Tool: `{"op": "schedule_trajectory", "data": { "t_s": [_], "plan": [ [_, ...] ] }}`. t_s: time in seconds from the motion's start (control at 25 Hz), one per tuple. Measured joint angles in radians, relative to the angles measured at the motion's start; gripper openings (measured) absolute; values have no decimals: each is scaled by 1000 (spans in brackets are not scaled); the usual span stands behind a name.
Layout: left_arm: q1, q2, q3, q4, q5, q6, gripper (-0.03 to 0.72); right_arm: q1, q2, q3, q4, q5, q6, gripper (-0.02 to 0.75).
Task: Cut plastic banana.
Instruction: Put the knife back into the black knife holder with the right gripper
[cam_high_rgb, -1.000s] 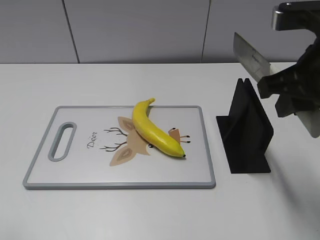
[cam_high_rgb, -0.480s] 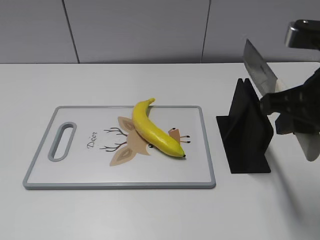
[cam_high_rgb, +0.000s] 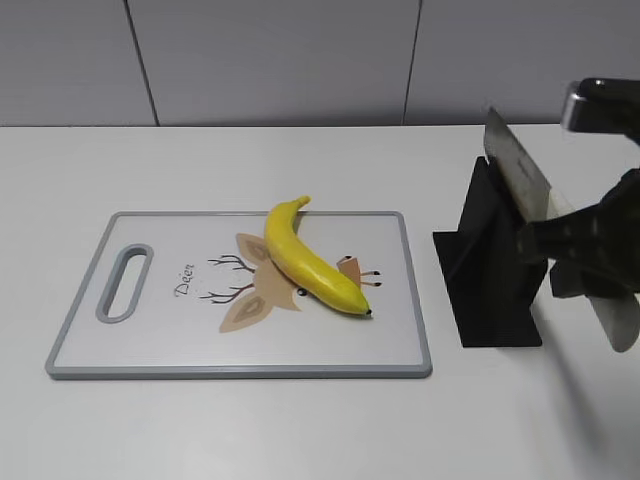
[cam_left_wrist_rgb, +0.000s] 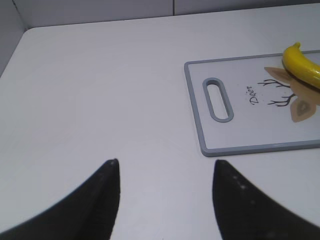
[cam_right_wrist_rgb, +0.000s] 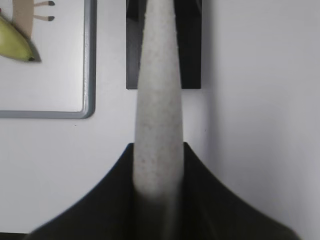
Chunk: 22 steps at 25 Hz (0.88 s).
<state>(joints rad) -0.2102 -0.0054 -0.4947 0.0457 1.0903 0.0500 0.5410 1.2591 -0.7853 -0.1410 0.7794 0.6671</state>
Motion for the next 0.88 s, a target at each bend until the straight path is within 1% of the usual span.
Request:
{"op": "schedule_trajectory", "data": {
  "t_s": [0.28,0.68,0.88],
  "plan": [
    [0,0,0,0,0,0,573,0,45,15,-26,-56,0,179],
    [0,0,0,0,0,-1,573,0,128,15,-46,-87,11,179],
    [0,0,0,0,0,-1,573,0,136,15,-79,-119,39,179]
  ]
}}
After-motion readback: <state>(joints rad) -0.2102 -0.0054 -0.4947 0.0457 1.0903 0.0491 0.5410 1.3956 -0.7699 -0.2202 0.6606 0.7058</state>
